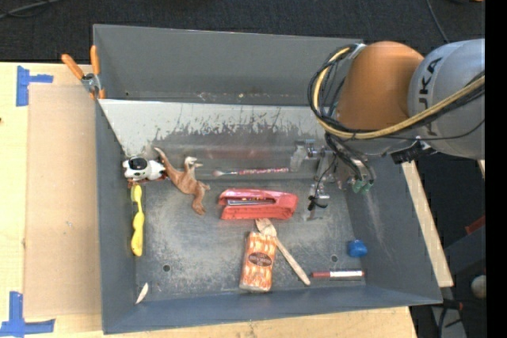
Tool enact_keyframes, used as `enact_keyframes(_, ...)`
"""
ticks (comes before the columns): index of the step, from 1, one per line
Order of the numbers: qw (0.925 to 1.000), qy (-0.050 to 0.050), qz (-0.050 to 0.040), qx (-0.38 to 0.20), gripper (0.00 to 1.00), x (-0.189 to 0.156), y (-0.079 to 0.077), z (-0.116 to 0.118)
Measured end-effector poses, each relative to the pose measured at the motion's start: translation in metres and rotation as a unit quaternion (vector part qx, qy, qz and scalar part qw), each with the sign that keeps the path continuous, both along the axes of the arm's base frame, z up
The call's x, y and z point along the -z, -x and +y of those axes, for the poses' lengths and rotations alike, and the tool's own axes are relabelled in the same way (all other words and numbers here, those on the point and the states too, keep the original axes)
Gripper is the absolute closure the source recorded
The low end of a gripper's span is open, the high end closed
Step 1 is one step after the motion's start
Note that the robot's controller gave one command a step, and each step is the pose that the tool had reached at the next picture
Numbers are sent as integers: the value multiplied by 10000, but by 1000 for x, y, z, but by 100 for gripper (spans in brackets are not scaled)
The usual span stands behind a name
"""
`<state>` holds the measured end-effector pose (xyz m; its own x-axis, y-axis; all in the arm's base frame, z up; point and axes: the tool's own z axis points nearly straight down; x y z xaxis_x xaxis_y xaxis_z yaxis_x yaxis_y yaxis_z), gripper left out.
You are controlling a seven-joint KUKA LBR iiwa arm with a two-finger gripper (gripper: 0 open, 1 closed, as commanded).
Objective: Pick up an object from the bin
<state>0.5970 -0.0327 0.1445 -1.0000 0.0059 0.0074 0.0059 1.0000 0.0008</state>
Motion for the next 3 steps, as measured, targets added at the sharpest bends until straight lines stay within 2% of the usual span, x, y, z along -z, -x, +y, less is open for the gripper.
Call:
enact_keyframes(1,10000,1,-33,-5,0,-5,-1,0)
enact_keyframes(2,9985,-1,-12,548,0,73,-1,50)
enact_keyframes(3,9989,7,-64,-455,0,33,5,60)
